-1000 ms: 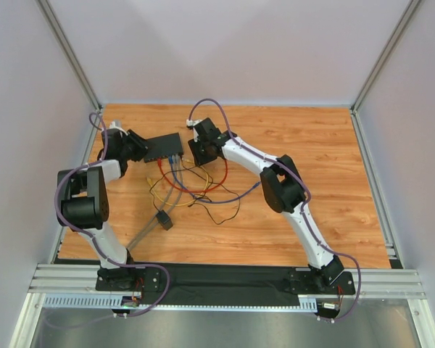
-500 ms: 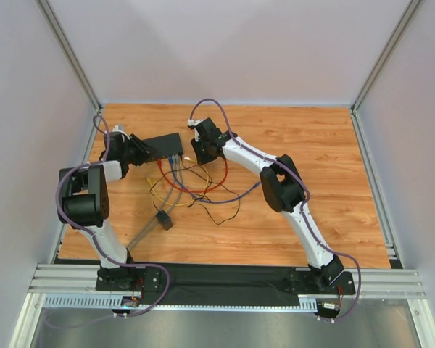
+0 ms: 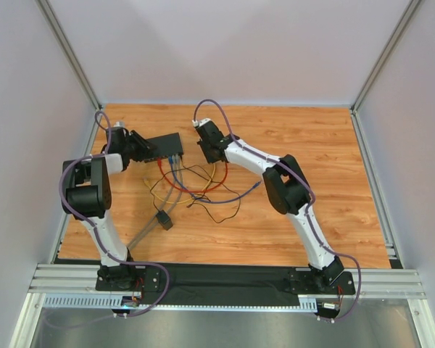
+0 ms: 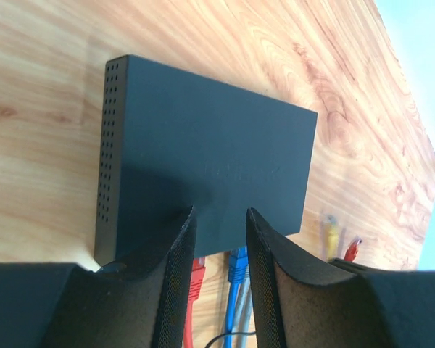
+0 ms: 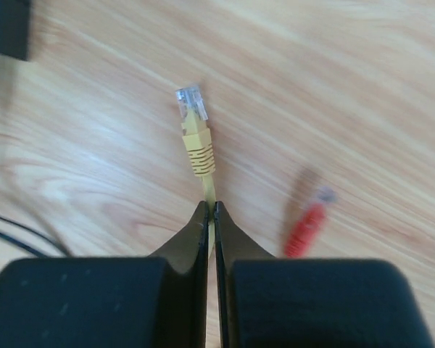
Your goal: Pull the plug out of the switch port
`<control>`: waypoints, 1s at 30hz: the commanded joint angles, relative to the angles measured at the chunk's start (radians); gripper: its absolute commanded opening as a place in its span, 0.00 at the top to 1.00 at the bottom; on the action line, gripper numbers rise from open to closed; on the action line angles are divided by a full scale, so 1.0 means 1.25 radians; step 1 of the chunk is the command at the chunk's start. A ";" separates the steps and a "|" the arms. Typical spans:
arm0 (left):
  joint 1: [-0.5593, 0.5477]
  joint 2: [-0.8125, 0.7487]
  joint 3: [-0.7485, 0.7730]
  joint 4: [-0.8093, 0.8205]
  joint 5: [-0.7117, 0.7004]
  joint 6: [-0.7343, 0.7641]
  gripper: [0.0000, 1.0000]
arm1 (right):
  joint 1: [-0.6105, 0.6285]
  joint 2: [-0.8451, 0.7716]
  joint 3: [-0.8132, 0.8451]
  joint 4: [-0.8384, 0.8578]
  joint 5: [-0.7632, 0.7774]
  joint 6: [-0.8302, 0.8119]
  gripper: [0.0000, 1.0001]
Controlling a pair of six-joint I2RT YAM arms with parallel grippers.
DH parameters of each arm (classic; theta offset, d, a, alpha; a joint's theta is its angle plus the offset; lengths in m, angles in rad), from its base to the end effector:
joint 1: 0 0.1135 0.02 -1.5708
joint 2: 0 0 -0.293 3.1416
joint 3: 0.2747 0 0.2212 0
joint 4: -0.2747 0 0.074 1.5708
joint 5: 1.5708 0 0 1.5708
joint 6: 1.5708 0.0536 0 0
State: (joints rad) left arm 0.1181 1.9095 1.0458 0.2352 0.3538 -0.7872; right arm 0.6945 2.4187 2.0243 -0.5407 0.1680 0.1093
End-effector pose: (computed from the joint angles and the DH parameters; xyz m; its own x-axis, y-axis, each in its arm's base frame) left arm 0.4012 0.0289 0.1939 -0.5309 -0.7322 -0.4267 -0.2951 0.6317 -0.7168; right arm 0.4165 0.3353 0.1789 -0.6751 -0.4223 -0.6049 -0.4839 0.8724 -0.0690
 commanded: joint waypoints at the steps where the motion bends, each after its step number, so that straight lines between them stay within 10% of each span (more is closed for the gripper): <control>1: -0.005 0.028 0.032 -0.067 -0.004 -0.002 0.58 | 0.036 -0.131 -0.068 0.129 0.217 -0.084 1.00; 13: -0.002 0.065 0.073 -0.106 0.026 0.012 0.57 | 0.166 -0.342 -0.262 0.416 0.515 -0.275 1.00; 24: 0.000 0.058 0.069 -0.097 0.034 0.010 0.57 | 0.208 -0.557 -0.257 0.474 0.380 -0.247 1.00; 30: 0.007 0.052 0.054 -0.079 0.045 0.004 0.57 | 0.263 -0.603 -0.223 0.548 0.456 -0.456 1.00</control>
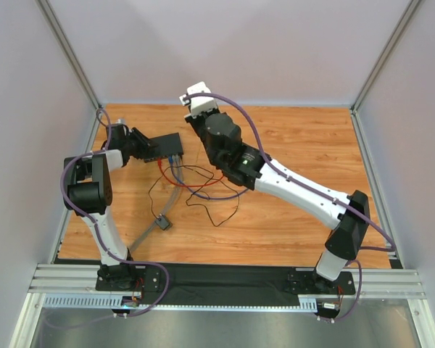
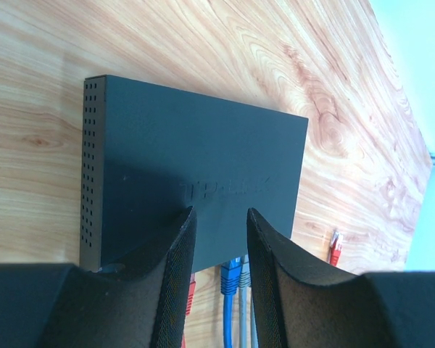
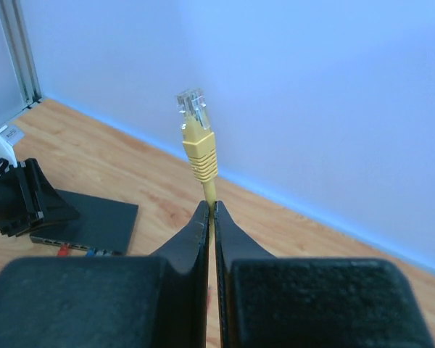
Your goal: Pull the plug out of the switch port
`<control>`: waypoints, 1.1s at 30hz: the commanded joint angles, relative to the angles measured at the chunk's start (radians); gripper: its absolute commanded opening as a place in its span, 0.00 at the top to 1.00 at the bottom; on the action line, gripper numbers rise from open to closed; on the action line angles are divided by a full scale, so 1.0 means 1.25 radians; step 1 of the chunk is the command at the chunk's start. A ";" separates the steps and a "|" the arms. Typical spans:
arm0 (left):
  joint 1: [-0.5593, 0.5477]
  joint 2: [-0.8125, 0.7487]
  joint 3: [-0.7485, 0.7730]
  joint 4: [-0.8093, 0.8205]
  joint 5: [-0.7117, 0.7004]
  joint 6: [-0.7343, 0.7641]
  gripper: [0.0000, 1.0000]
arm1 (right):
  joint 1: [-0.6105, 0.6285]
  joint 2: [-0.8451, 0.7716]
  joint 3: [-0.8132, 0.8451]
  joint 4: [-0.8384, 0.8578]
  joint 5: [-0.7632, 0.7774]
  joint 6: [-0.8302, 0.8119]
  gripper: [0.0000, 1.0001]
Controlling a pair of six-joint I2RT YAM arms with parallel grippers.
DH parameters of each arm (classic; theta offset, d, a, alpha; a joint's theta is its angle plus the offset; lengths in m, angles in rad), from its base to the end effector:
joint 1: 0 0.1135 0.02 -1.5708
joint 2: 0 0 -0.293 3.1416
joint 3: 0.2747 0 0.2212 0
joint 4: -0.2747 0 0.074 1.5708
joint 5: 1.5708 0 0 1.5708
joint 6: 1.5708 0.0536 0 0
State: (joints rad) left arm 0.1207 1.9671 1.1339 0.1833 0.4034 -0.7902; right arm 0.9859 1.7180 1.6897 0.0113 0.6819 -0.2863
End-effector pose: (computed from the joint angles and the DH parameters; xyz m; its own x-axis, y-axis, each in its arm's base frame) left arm 0.4183 0.0295 0.1920 -0.5645 -0.7267 -0.3915 -0.2864 0.6172 -0.7328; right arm 0.2452 0.3091 0.4553 0.0755 -0.2830 -0.9561 -0.2898 0.9112 -0.2926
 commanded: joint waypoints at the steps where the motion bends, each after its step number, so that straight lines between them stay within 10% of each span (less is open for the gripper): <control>1: 0.008 0.003 -0.017 -0.035 0.009 0.005 0.57 | 0.033 -0.043 0.047 0.121 0.058 -0.183 1.00; 9: 0.019 -0.007 -0.030 -0.019 0.017 0.001 0.57 | 0.096 -0.006 -0.043 0.425 0.036 -0.775 1.00; 14: 0.029 -0.008 -0.041 -0.006 0.027 -0.003 0.57 | 0.099 0.048 -0.008 0.535 0.083 -0.872 1.00; 24: 0.034 -0.043 -0.090 0.100 0.074 -0.004 0.57 | -0.161 -0.025 0.041 -0.066 0.303 -0.095 1.00; 30: 0.035 -0.043 -0.101 0.144 0.109 -0.006 0.57 | -0.474 -0.189 -0.132 -0.338 -0.191 0.447 1.00; 33: 0.035 -0.042 -0.108 0.167 0.126 -0.008 0.57 | -0.488 -0.134 -0.116 -0.363 -0.395 0.460 0.79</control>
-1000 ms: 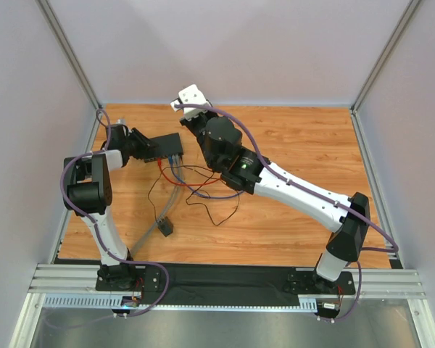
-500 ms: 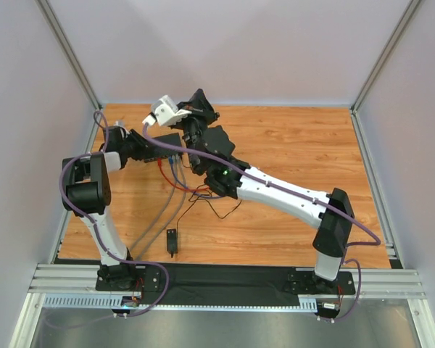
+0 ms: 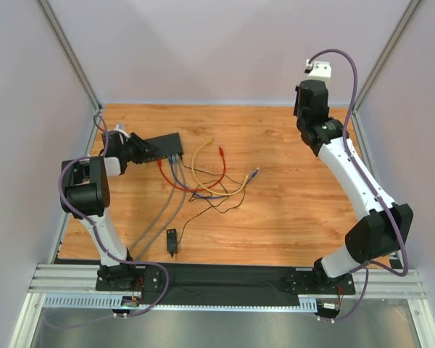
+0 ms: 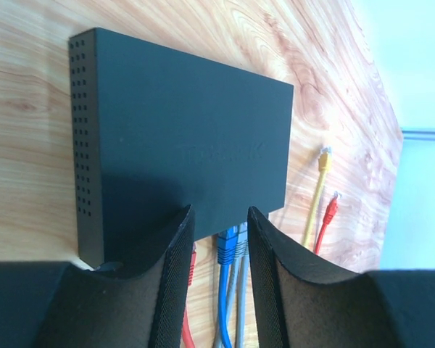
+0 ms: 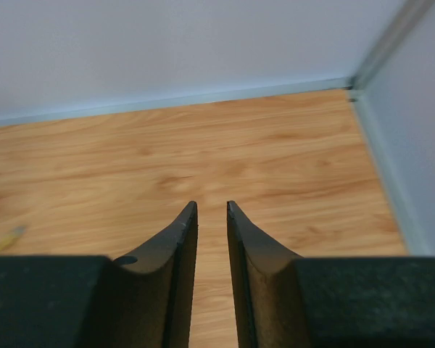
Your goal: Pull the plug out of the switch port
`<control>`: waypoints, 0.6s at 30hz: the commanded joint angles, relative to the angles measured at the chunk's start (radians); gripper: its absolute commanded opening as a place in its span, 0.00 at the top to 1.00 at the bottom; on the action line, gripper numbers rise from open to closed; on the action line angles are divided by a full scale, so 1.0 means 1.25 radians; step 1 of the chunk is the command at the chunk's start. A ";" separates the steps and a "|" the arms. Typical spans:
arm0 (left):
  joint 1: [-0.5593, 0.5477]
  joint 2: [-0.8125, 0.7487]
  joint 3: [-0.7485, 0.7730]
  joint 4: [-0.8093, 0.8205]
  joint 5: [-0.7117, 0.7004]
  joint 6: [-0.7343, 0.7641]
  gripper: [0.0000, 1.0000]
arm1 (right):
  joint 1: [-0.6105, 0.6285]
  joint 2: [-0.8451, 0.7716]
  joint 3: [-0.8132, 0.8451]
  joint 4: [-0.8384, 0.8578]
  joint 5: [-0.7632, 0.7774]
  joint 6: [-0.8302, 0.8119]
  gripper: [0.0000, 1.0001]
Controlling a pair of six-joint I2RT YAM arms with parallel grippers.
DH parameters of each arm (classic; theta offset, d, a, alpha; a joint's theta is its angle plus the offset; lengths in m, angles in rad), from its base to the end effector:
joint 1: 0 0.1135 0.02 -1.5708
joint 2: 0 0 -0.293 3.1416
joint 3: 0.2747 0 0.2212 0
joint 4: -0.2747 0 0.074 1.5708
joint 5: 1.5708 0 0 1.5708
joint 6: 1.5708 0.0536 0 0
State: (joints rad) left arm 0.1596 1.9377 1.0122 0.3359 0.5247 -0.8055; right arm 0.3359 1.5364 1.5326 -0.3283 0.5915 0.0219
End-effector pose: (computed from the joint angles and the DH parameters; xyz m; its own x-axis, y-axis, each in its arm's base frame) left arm 0.4003 0.0372 0.1861 -0.5776 -0.7252 -0.3749 -0.2064 0.5741 -0.7924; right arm 0.3262 0.0822 0.4269 -0.3028 -0.0865 -0.9491 0.2308 0.9596 -0.1610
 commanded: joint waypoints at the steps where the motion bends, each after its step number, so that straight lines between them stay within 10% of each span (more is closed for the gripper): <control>1: 0.005 -0.023 -0.013 0.061 0.039 0.003 0.56 | 0.033 0.065 0.036 -0.116 -0.373 0.217 0.74; 9: 0.011 -0.051 -0.058 0.163 0.081 -0.007 0.50 | 0.169 0.379 0.200 -0.180 -0.547 0.160 0.48; 18: 0.023 -0.054 -0.076 0.211 0.101 -0.029 0.49 | 0.304 0.647 0.460 -0.252 -0.474 0.116 0.47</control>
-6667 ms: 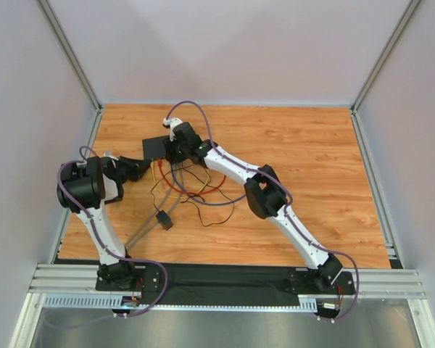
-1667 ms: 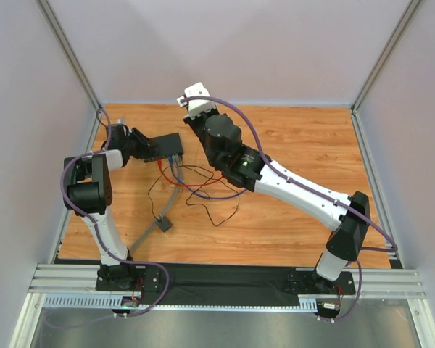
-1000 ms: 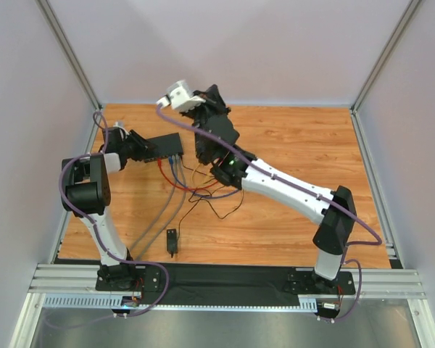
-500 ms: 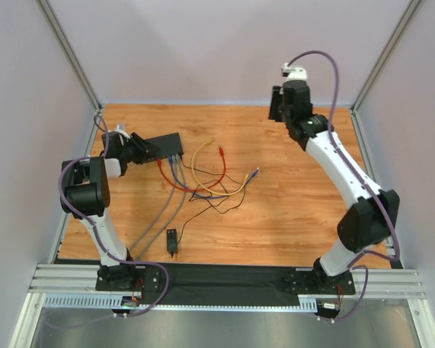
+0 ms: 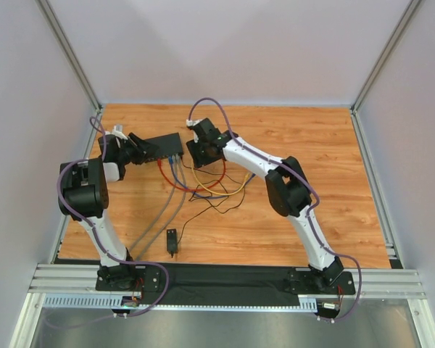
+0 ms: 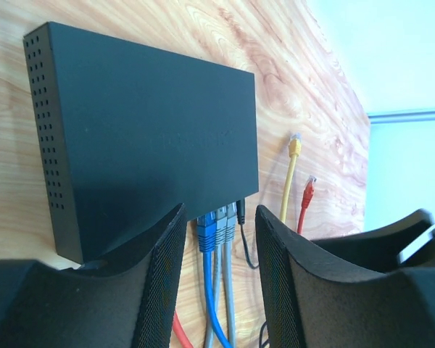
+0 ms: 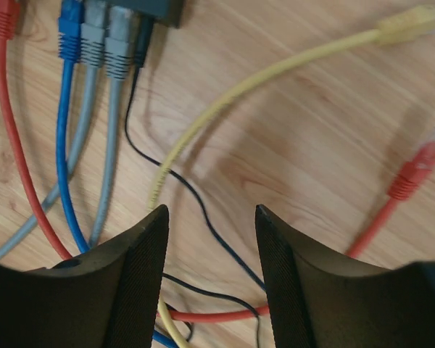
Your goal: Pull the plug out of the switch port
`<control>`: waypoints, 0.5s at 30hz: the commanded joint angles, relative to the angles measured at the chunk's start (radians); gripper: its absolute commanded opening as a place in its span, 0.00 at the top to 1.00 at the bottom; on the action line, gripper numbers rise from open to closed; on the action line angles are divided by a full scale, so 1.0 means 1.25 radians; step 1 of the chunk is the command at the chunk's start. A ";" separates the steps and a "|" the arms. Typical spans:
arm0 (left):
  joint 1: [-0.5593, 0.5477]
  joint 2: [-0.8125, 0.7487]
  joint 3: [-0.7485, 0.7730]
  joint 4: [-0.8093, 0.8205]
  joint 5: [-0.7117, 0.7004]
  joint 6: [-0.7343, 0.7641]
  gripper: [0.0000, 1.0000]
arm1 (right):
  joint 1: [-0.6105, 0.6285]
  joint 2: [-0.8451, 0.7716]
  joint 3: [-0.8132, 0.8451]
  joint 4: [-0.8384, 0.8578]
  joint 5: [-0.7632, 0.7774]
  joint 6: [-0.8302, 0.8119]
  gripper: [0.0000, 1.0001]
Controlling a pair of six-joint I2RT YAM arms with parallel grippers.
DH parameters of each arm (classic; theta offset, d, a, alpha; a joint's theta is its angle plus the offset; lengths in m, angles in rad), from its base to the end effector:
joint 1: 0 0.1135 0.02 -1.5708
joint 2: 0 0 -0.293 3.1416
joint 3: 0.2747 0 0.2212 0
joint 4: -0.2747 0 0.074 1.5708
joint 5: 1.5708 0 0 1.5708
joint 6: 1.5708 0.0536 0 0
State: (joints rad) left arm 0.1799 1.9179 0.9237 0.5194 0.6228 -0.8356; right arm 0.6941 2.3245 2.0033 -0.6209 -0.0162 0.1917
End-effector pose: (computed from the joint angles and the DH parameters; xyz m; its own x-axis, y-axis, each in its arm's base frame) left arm 0.3899 0.0391 0.1895 -0.5725 -0.7164 -0.3988 -0.0887 0.5376 -0.8385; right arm 0.3965 0.3311 0.2137 -0.7335 -0.3626 -0.5748 -0.5166 0.8471 0.1249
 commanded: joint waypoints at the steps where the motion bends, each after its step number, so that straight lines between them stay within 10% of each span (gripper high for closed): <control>1: 0.007 -0.036 -0.005 0.068 0.025 -0.009 0.49 | 0.023 0.025 0.092 -0.016 0.041 -0.021 0.47; 15: 0.011 -0.026 -0.008 0.080 0.034 -0.021 0.50 | 0.033 0.100 0.152 0.045 0.034 0.064 0.59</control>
State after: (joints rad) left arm 0.1860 1.9179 0.9226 0.5659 0.6483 -0.8654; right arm 0.7345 2.4145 2.1387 -0.5858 0.0227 0.2314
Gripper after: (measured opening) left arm 0.508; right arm 0.414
